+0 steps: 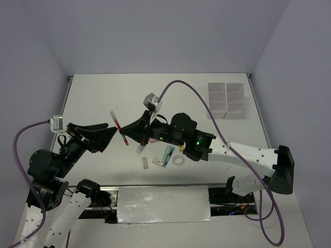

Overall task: Sort the stationery into containers
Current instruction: Close the pen cap on the pen, then place the pen in the storage box.

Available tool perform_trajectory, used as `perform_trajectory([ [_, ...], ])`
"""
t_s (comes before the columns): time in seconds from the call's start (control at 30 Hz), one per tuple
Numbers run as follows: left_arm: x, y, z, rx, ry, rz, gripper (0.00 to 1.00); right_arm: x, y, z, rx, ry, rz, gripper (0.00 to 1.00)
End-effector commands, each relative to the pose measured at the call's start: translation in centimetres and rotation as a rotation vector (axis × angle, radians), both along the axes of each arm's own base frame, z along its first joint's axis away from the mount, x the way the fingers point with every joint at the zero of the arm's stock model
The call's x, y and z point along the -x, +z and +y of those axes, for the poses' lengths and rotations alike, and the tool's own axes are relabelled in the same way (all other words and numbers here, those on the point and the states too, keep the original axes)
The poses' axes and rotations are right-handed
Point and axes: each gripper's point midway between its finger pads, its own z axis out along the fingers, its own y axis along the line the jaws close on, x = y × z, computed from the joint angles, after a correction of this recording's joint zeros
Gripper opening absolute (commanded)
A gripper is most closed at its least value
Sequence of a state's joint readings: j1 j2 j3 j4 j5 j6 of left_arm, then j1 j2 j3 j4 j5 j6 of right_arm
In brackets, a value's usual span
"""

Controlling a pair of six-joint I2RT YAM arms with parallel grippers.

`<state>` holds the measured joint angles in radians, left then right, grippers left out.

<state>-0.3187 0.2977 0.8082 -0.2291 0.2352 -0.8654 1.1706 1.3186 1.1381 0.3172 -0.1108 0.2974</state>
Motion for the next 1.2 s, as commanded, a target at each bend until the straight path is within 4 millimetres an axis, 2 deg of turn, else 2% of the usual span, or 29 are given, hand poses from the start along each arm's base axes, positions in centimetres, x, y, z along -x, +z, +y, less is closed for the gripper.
perform_trajectory([
  [0.0, 0.5, 3.3, 1.7, -0.052, 0.088, -0.059, 0.99, -1.1, 1.9, -0.6, -0.062, -0.059, -0.052, 0.00],
  [0.03, 0.1, 3.8, 2.0, -0.055, 0.112, -0.059, 0.99, -1.3, 1.6, -0.6, -0.053, -0.069, -0.055, 0.00],
  [0.1, 0.9, 5.7, 2.7, -0.058, 0.139, -0.097, 0.99, -3.1, 0.6, -1.4, -0.019, -0.144, -0.051, 0.00],
  [0.2, 1.4, 7.1, 4.1, -0.090, 0.208, -0.125, 0.99, -6.1, -0.3, -4.0, 0.003, -0.271, -0.054, 0.00],
  [0.27, 1.2, 5.5, 5.2, -0.165, 0.268, -0.083, 0.99, -9.8, -0.4, -8.1, 0.008, -0.419, -0.083, 0.00],
  [0.3, 1.2, 4.7, 5.3, -0.198, 0.272, -0.070, 0.99, -13.1, -0.1, -11.4, 0.004, -0.556, -0.097, 0.00],
  [0.37, 0.3, 1.7, 6.6, -0.298, 0.339, -0.004, 0.99, -16.5, -0.7, -16.3, 0.024, -0.725, -0.143, 0.00],
  [0.4, -0.3, -0.5, 6.9, -0.339, 0.355, 0.041, 0.99, -18.0, -0.4, -18.4, 0.013, -0.797, -0.167, 0.00],
  [0.43, -0.5, -2.2, 7.1, -0.375, 0.366, 0.078, 0.99, -20.6, -1.4, -22.2, 0.051, -0.915, -0.187, 0.00],
  [0.47, -1.4, -4.9, 7.4, -0.427, 0.380, 0.125, 0.99, -21.5, -0.2, -24.2, 0.006, -0.974, -0.238, 0.00],
  [0.5, -1.4, -6.1, 7.5, -0.443, 0.383, 0.137, 0.99, -22.2, -0.1, -25.6, -0.005, -1.013, -0.271, 0.00],
  [0.53, -1.6, -7.0, 7.6, -0.450, 0.387, 0.147, 0.99, -23.7, -1.7, -28.1, 0.053, -1.091, -0.313, 0.00],
  [0.57, -2.0, -8.6, 7.6, -0.448, 0.392, 0.183, 0.99, -23.9, 0.0, -29.5, 0.001, -1.139, -0.399, 0.00],
  [0.6, -1.7, -8.2, 7.3, -0.436, 0.374, 0.158, 0.99, -24.7, -0.4, -30.7, 0.011, -1.185, -0.421, 0.00],
  [0.63, -1.5, -7.3, 6.9, -0.445, 0.350, 0.108, 0.99, -26.6, -1.7, -33.3, 0.048, -1.263, -0.405, 0.00],
  [0.7, -1.1, -7.0, 6.4, -0.440, 0.321, 0.069, 0.99, -29.6, -3.6, -34.9, 0.067, -1.249, -0.334, 0.00],
  [0.73, -1.1, -7.2, 6.5, -0.429, 0.328, 0.076, 0.99, -30.4, -4.3, -34.7, 0.081, -1.191, -0.329, 0.00],
  [0.77, -1.1, -7.4, 6.5, -0.430, 0.328, 0.082, 0.99, -31.3, -4.6, -36.8, 0.088, -1.216, -0.331, 0.00],
  [0.8, -0.9, -7.2, 6.4, -0.430, 0.321, 0.072, 0.99, -32.2, -5.9, -37.0, 0.089, -1.197, -0.307, 0.00],
  [0.83, -0.7, -7.1, 6.3, -0.432, 0.315, 0.060, 0.99, -32.3, -6.0, -36.7, 0.090, -1.153, -0.328, 0.00],
  [0.93, -0.4, -6.9, 6.0, -0.426, 0.296, 0.028, 0.99, -33.6, -6.7, -38.1, 0.117, -1.164, -0.330, 0.00],
  [1.07, -0.1, -6.6, 5.9, -0.417, 0.289, 0.005, 0.99, -35.6, -9.5, -38.5, 0.170, -1.123, -0.297, 0.00],
  [1.17, 0.0, -6.5, 5.9, -0.416, 0.285, 0.001, 0.99, -36.5, -10.0, -38.9, 0.167, -1.109, -0.315, 0.00],
])
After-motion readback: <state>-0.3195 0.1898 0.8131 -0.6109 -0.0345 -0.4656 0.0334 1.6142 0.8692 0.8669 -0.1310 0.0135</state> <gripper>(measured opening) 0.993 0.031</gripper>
